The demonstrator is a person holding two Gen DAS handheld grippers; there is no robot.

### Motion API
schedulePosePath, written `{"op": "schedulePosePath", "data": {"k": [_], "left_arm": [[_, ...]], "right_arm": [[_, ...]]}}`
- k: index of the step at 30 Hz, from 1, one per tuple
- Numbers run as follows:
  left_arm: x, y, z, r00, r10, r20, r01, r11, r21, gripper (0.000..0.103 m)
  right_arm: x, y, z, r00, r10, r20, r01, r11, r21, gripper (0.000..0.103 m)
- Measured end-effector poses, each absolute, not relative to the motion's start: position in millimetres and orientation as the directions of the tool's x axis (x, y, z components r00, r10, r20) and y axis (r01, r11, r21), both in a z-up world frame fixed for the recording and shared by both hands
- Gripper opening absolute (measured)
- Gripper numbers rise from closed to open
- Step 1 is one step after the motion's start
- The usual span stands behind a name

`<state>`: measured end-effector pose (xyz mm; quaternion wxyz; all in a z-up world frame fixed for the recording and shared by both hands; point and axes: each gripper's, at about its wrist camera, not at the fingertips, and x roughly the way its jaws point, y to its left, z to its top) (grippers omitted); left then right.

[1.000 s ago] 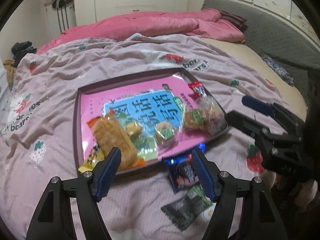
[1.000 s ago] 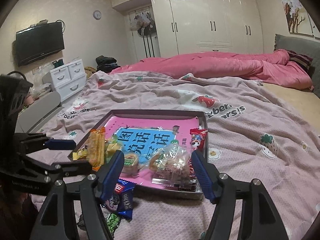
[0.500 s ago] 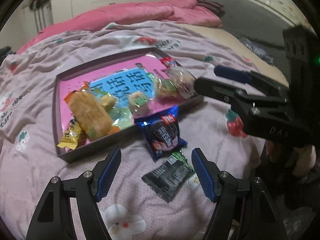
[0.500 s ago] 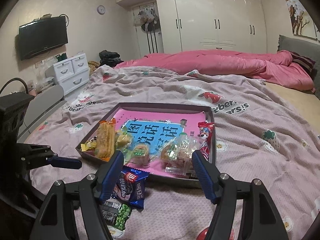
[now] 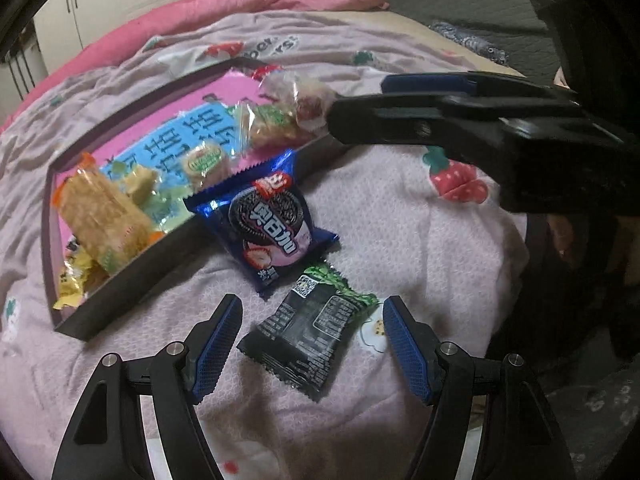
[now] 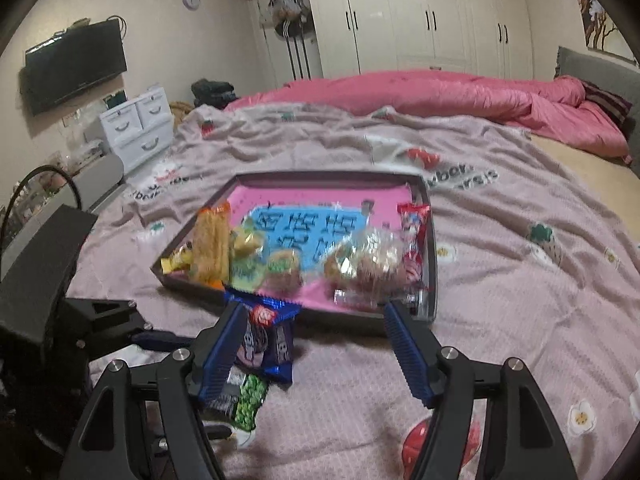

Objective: Organize snacks
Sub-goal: 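Move both open tools back toward the Oreo pack and dark snack packet, then grasp the dark green-topped packet with the left tool while the right tool grasps the blue Oreo pack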

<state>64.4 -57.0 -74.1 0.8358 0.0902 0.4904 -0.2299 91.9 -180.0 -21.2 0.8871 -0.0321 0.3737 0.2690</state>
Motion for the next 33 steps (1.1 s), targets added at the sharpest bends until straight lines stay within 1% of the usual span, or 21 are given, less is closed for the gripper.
{"op": "schedulePosePath", "data": {"k": [4, 12, 14, 15, 16, 18, 20, 23, 26, 33], "left_arm": [[72.1, -54.3, -82.2, 0.396, -0.304, -0.867, 0.475, 0.875, -0.090, 0.074], [83.3, -45.6, -95.0, 0.337, -0.422, -0.842, 0.461, 0.853, -0.244, 0.073], [83.3, -44.2, -95.0, 0.332, -0.438, -0.836, 0.460, 0.849, -0.262, 0.066], [82.3, -44.5, -94.3, 0.330, -0.442, -0.834, 0.463, 0.846, -0.265, 0.065], [82.4, -44.7, -94.1, 0.327, -0.444, -0.834, 0.466, 0.844, -0.266, 0.060], [81.7, -43.9, -94.8, 0.319, -0.445, -0.837, 0.465, 0.843, -0.271, 0.057], [81.9, -40.4, -94.9, 0.306, -0.458, -0.835, 0.459, 0.839, -0.292, 0.051], [79.6, -33.1, -93.9, 0.295, -0.468, -0.833, 0.449, 0.838, -0.311, 0.045], [75.3, -27.7, -92.8, 0.290, -0.461, -0.839, 0.437, 0.843, -0.313, 0.043], [68.2, -22.2, -92.4, 0.290, -0.455, -0.842, 0.417, 0.852, -0.317, 0.042]], "right_arm": [[95.0, -175.9, -31.4, 0.528, 0.466, -0.711, -0.509, 0.843, 0.175, 0.071], [96.4, -161.2, -46.2, 0.474, 0.472, -0.743, -0.528, 0.828, 0.189, 0.070], [98.2, -158.7, -49.4, 0.465, 0.473, -0.748, -0.528, 0.827, 0.195, 0.070], [99.0, -156.7, -51.3, 0.457, 0.477, -0.751, -0.529, 0.824, 0.202, 0.070], [99.9, -155.0, -52.9, 0.449, 0.481, -0.753, -0.530, 0.822, 0.209, 0.070], [100.9, -149.3, -57.4, 0.432, 0.485, -0.761, -0.535, 0.816, 0.217, 0.070], [102.1, -143.1, -61.4, 0.422, 0.482, -0.768, -0.541, 0.814, 0.213, 0.070], [103.1, -133.4, -66.5, 0.418, 0.468, -0.779, -0.548, 0.813, 0.194, 0.070], [106.9, -123.1, -71.3, 0.418, 0.456, -0.785, -0.551, 0.815, 0.180, 0.070], [116.6, -107.8, -85.1, 0.416, 0.422, -0.806, -0.507, 0.843, 0.180, 0.070]]}}
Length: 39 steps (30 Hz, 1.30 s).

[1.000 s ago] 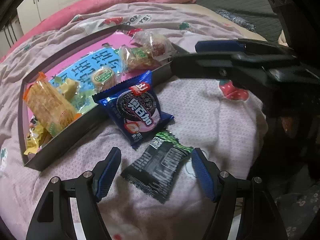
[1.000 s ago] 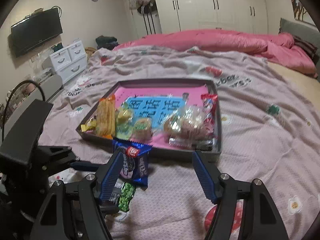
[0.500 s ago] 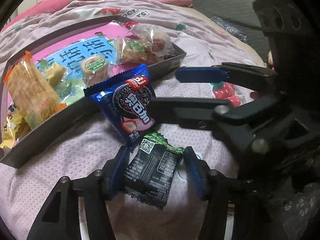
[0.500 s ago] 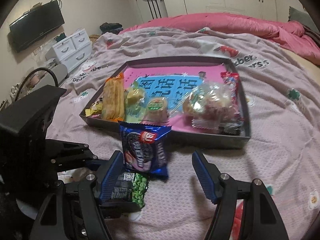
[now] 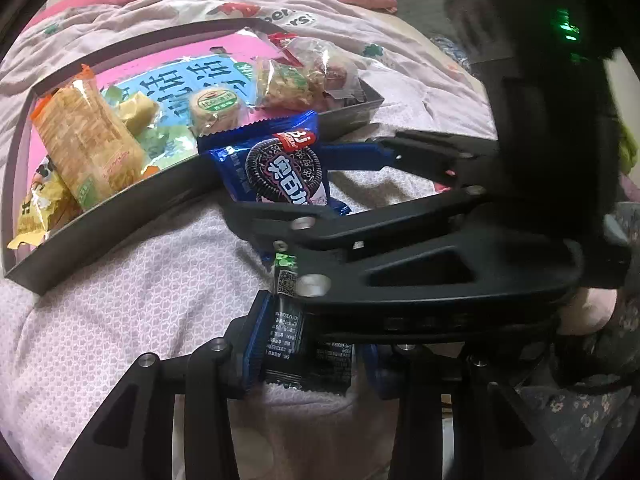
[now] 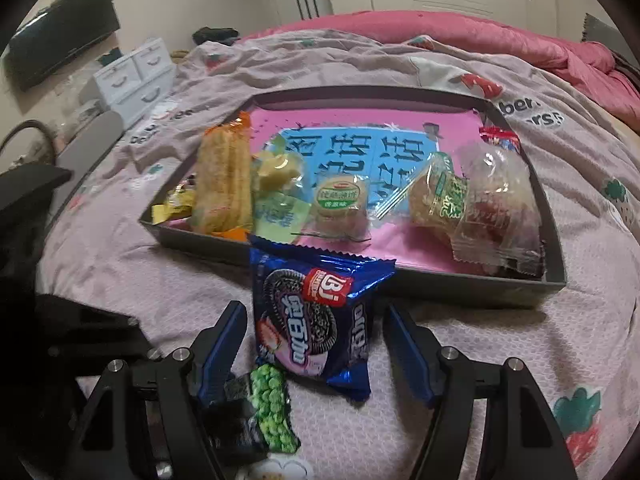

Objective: Organize snacks
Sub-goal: 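Grasp the dark green-topped packet with the left tool while the right tool grasps the blue Oreo pack, then carry the dark packet over the tray with the left tool while the right tool carries the Oreo pack there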

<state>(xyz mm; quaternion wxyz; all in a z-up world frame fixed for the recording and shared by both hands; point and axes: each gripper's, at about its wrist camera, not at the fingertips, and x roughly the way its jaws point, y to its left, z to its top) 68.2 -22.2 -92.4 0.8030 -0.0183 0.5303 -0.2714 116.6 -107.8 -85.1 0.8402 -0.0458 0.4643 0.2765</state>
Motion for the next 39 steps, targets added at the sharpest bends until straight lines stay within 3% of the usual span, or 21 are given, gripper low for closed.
{"op": "schedulePosePath", "data": {"k": [4, 7, 14, 26, 39], "left_arm": [[67.4, -21.6, -92.7, 0.294, -0.451, -0.843, 0.410, 0.856, -0.315, 0.042], [66.7, -23.2, -92.5, 0.300, -0.441, -0.846, 0.406, 0.861, -0.306, 0.042], [69.0, -29.9, -90.6, 0.316, -0.420, -0.851, 0.407, 0.870, -0.278, 0.040], [67.9, -12.2, -60.1, 0.417, -0.415, -0.809, 0.321, 0.900, -0.296, 0.038], [62.4, -3.8, -8.7, 0.597, -0.268, -0.756, 0.217, 0.961, -0.169, 0.038]], "right_arm": [[117.1, -104.6, -89.5, 0.428, 0.415, -0.803, -0.510, 0.845, 0.165, 0.058], [117.1, -107.1, -88.5, 0.428, 0.424, -0.798, -0.516, 0.840, 0.170, 0.056], [115.0, -127.0, -76.0, 0.425, 0.477, -0.770, -0.504, 0.831, 0.236, 0.054], [107.5, -162.6, -27.6, 0.546, 0.537, -0.643, -0.491, 0.827, 0.274, 0.054], [108.1, -173.5, -10.6, 0.594, 0.546, -0.591, -0.491, 0.828, 0.271, 0.054]]}}
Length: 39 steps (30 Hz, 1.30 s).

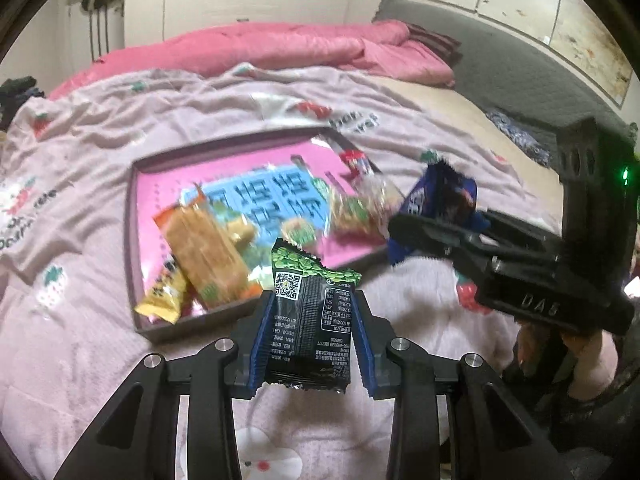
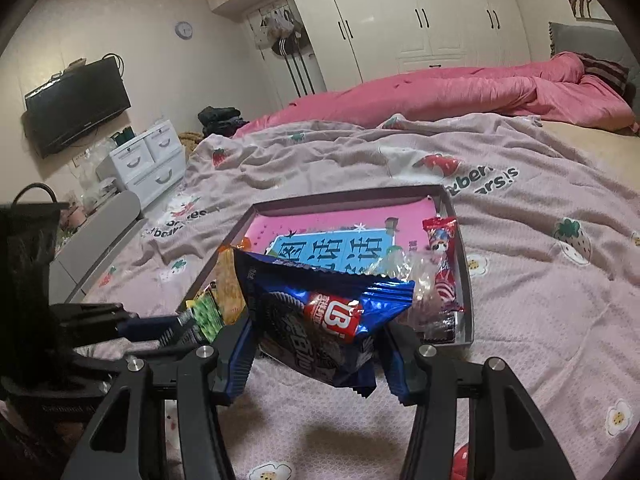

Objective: Organize snacks
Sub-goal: 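Carry the dark packet over the tray with the left tool while the right tool carries the Oreo pack there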

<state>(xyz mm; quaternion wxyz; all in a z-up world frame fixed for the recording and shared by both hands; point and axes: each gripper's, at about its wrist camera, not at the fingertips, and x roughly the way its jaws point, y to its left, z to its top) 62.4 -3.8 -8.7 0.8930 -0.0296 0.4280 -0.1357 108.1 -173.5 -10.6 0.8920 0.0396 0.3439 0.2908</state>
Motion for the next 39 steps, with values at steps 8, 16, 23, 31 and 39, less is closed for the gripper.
{"op": "schedulePosePath", "data": {"k": [8, 16, 23, 31, 39], "left_arm": [[75.4, -9.0, 6.6, 0.626, -0.247, -0.739, 0.196, 0.968, -0.157, 0.038], [78.2, -10.1, 12.3, 0.642, -0.223, -0.733, 0.181, 0.974, -0.138, 0.038], [83.4, -12.4, 12.5, 0.650, -0.209, -0.730, 0.178, 0.976, -0.121, 0.038], [90.0, -12.7, 15.9, 0.660, -0.202, -0.724, 0.173, 0.978, -0.115, 0.038], [96.4, -11.9, 16.7, 0.667, -0.197, -0.718, 0.160, 0.980, -0.121, 0.038]], "right_arm": [[107.6, -174.3, -6.0, 0.614, 0.542, -0.574, -0.494, 0.831, 0.256, 0.054], [107.9, -172.4, -0.9, 0.625, 0.545, -0.559, -0.508, 0.827, 0.240, 0.054], [107.0, -172.2, 1.4, 0.638, 0.541, -0.549, -0.510, 0.830, 0.226, 0.054], [107.6, -173.1, 3.3, 0.649, 0.535, -0.541, -0.505, 0.835, 0.219, 0.054], [112.6, -174.7, 5.2, 0.659, 0.528, -0.535, -0.496, 0.840, 0.218, 0.054]]}}
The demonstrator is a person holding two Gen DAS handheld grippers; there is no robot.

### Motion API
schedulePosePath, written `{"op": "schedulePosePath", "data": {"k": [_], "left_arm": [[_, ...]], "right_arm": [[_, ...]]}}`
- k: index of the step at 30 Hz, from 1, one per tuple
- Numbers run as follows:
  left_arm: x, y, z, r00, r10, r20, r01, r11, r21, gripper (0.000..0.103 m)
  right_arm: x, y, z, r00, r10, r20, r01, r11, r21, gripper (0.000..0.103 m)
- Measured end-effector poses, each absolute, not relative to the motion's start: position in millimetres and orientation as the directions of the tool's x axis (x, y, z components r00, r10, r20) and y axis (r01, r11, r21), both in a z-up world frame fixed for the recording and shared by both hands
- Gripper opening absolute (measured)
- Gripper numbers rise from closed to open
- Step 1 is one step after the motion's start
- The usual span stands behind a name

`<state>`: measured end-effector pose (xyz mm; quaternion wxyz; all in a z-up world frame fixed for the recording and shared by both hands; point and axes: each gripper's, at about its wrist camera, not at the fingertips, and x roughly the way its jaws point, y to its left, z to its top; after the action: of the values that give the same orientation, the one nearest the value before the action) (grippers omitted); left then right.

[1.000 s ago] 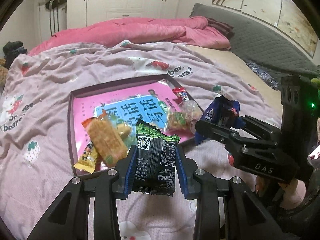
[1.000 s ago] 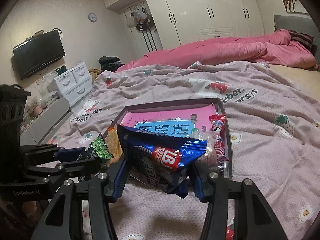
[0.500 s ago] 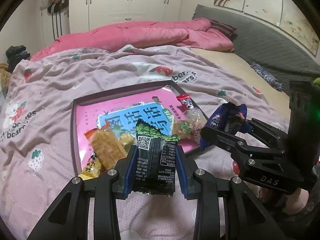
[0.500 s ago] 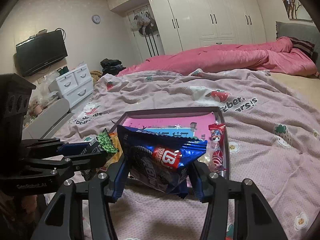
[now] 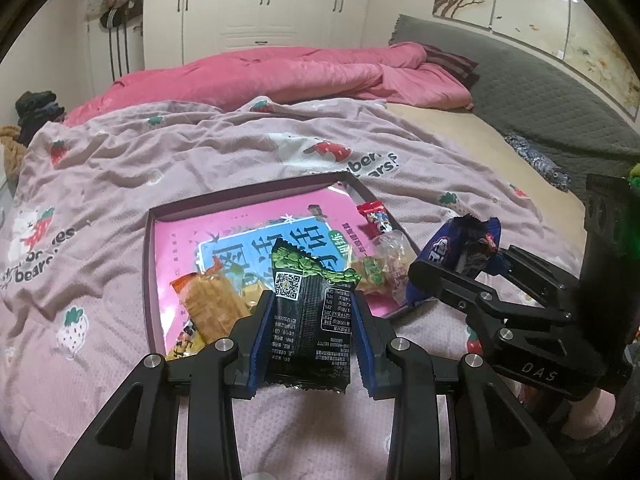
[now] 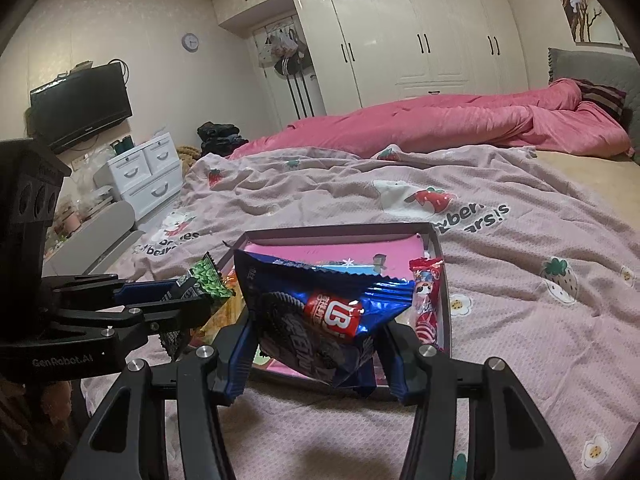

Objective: Organize snacks
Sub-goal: 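Carry the dark packet over the tray with the left tool while the right tool carries the Oreo pack there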

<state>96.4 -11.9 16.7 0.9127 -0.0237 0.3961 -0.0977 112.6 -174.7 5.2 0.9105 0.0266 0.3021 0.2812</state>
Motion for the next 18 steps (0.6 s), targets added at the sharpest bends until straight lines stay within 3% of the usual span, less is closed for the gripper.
{"op": "schedulePosePath", "data": {"k": [18], "left_arm": [[121.1, -1.6, -3.1, 0.645, -0.179, -0.743, 0.109, 0.984, -0.143, 0.038]], "right_arm": [[129.8, -159.4, -0.6, 0.663, 0.498, -0.560, -0.483, 0.855, 0.188, 0.054]]}}
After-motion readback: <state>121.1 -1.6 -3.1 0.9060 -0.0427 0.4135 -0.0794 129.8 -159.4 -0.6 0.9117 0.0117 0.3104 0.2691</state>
